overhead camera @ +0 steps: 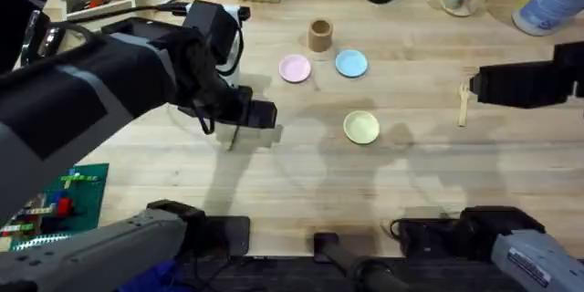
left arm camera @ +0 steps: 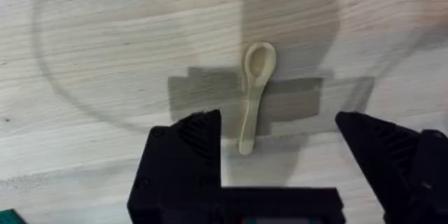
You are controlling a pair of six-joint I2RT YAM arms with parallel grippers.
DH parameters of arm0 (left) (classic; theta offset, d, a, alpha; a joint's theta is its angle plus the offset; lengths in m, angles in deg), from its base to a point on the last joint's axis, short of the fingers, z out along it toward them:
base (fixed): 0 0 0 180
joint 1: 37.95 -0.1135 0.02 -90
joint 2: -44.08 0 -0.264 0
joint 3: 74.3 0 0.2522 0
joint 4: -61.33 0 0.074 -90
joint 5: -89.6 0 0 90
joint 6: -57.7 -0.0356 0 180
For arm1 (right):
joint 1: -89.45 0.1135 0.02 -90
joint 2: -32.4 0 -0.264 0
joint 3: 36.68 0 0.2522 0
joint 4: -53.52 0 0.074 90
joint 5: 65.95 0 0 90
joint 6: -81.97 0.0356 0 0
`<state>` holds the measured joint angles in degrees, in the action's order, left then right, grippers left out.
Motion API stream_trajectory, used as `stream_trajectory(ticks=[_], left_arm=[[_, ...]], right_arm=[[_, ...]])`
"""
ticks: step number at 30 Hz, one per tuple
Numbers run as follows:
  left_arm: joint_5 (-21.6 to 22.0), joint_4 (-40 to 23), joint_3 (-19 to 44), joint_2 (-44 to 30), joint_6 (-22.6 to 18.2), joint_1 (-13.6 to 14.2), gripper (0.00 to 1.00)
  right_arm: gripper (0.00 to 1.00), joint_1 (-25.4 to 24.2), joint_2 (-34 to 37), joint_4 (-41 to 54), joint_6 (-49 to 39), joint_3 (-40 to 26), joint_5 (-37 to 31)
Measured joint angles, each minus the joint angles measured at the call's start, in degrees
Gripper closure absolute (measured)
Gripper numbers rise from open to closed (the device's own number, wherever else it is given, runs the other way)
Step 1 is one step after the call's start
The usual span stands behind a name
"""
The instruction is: Pick up a utensil and set it on the pink plate, then put the other utensil in the container.
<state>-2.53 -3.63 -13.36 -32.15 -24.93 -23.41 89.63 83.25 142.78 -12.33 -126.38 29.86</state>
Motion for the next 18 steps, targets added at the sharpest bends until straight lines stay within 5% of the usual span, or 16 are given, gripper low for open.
stream_trajectory(ticks=[18], left_arm=[[-2.6,8.7,-0.1,-1.0,2.1,0.0,0.007]], right_arm=[[0.004,0.0,0.0,-0.1,0.0,0.0,0.0]])
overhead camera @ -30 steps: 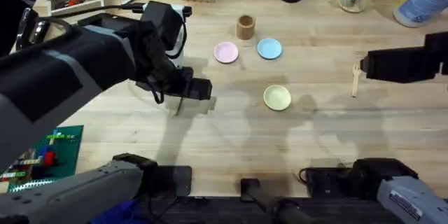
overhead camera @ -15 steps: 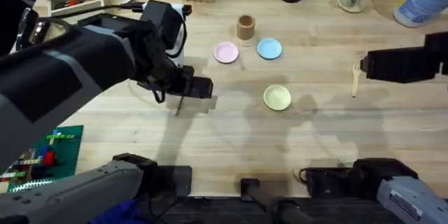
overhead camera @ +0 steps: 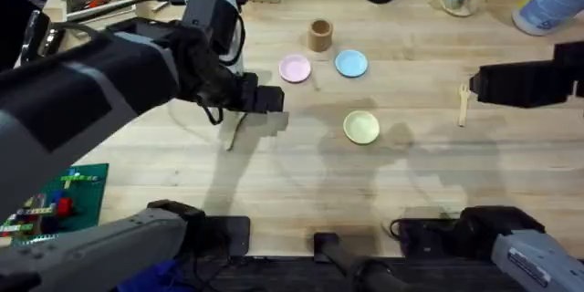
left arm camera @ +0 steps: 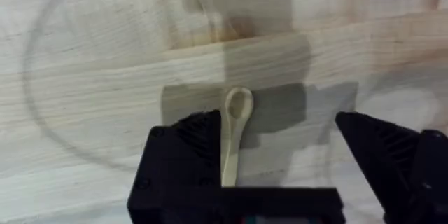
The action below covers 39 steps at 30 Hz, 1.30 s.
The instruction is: Pick up a utensil and set it on the pink plate, then put the other utensil in the container.
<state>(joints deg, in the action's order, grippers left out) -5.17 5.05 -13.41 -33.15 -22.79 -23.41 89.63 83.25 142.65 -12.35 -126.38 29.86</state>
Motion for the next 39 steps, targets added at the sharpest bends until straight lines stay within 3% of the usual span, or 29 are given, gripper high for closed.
stream_trajectory(ticks=[9,18,30,35,39], left_arm=[[0.3,1.6,-0.6,-5.7,0.0,0.0,0.007],[1.2,1.2,-0.5,-5.8,0.0,0.0,0.121],[1.9,-7.7,3.4,-6.5,0.2,0.0,0.122],[2.9,-8.3,3.4,-8.3,0.4,0.0,0.233],[3.3,-8.5,3.9,-10.3,0.4,0.0,0.246]], right_arm=[[0.003,0.0,0.0,-0.1,0.0,0.0,0.0],[0.003,0.0,0.0,-0.2,0.0,0.0,0.0],[0.003,0.0,0.0,-0.2,0.0,0.0,0.0],[0.003,0.0,0.0,-0.3,0.0,0.0,0.0],[0.003,0.0,0.0,-0.3,0.0,0.0,0.0]])
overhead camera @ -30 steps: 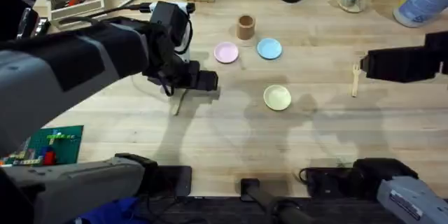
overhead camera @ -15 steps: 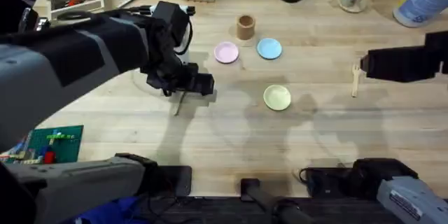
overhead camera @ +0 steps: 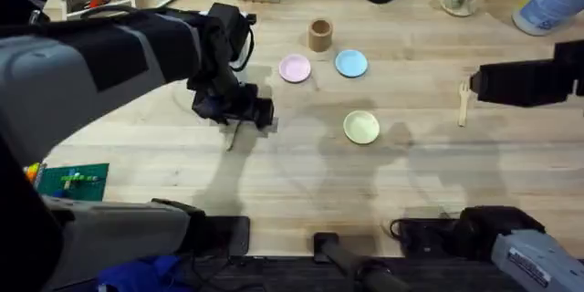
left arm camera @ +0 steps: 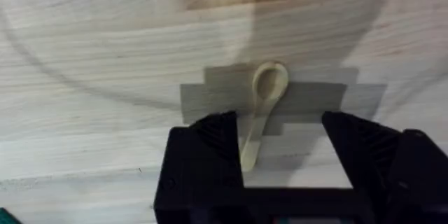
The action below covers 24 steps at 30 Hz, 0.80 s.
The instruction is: Pick up a utensil and set it on the pink plate, then put the other utensil in the container.
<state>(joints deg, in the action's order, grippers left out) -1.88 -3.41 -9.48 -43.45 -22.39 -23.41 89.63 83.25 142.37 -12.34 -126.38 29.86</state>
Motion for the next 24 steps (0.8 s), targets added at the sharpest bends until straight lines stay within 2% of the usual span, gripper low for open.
stream_trajectory(ticks=[3,6,8,12,16,23,24], left_arm=[[0.0,0.0,0.1,-0.2,0.0,0.0,0.273],[0.3,0.0,0.2,-0.2,0.0,0.0,0.348],[0.2,0.0,0.2,-0.2,0.1,0.0,0.451],[0.2,0.0,0.2,-0.2,0.1,0.0,0.493],[0.2,0.0,0.2,-0.2,0.2,0.0,0.597],[-0.6,0.4,0.3,-0.2,0.4,0.0,0.932],[-0.6,0.6,0.3,-0.2,0.4,0.0,0.948]], right_arm=[[0.004,0.0,0.0,0.0,0.0,0.0,0.0],[0.004,0.0,0.0,0.0,0.0,0.0,0.0],[0.004,0.0,0.0,0.0,0.0,0.0,0.0],[0.004,0.0,0.0,0.0,0.0,0.0,0.0],[0.004,0.0,0.0,0.0,0.0,0.0,0.0],[0.003,0.0,0.0,0.0,0.0,0.0,0.0],[0.003,0.0,0.0,0.0,0.0,0.0,0.0]])
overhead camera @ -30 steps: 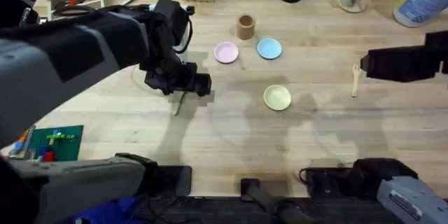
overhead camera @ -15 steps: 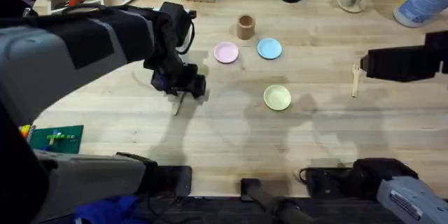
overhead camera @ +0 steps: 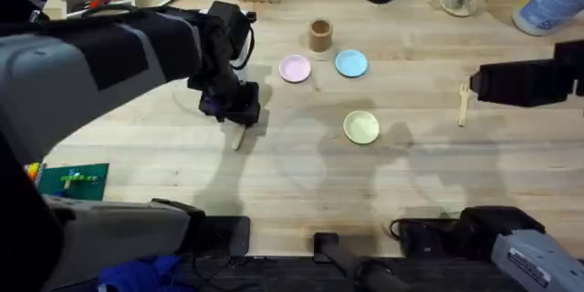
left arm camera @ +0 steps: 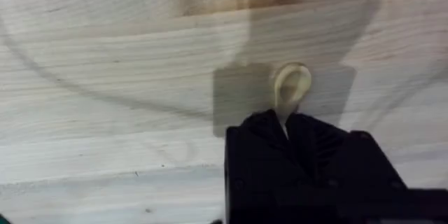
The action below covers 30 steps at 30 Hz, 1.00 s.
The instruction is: Pick up a utensil and set it on the pink plate, then put the other utensil in the container.
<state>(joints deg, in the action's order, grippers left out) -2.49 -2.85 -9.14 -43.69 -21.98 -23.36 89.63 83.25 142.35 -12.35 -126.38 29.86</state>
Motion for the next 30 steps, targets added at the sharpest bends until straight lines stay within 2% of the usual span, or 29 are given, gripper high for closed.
stream_trajectory(ticks=[10,21,24,25,30], left_arm=[[0.2,1.1,0.7,-0.3,0.0,0.0,0.96],[0.4,0.5,11.7,-1.4,0.0,0.2,0.961],[0.4,0.5,14.1,-1.4,0.0,1.2,0.961],[0.4,0.4,16.4,-1.4,0.0,3.0,0.961],[0.4,-0.5,21.6,-3.4,0.0,6.0,0.961]], right_arm=[[0.003,0.0,0.0,0.0,0.0,0.0,0.0],[0.003,0.0,0.0,0.0,0.0,0.0,0.0],[0.003,0.0,0.0,0.0,0.0,0.0,0.0],[0.003,0.0,0.0,0.0,0.0,0.0,0.0],[0.003,0.0,0.0,0.0,0.0,0.0,0.0]])
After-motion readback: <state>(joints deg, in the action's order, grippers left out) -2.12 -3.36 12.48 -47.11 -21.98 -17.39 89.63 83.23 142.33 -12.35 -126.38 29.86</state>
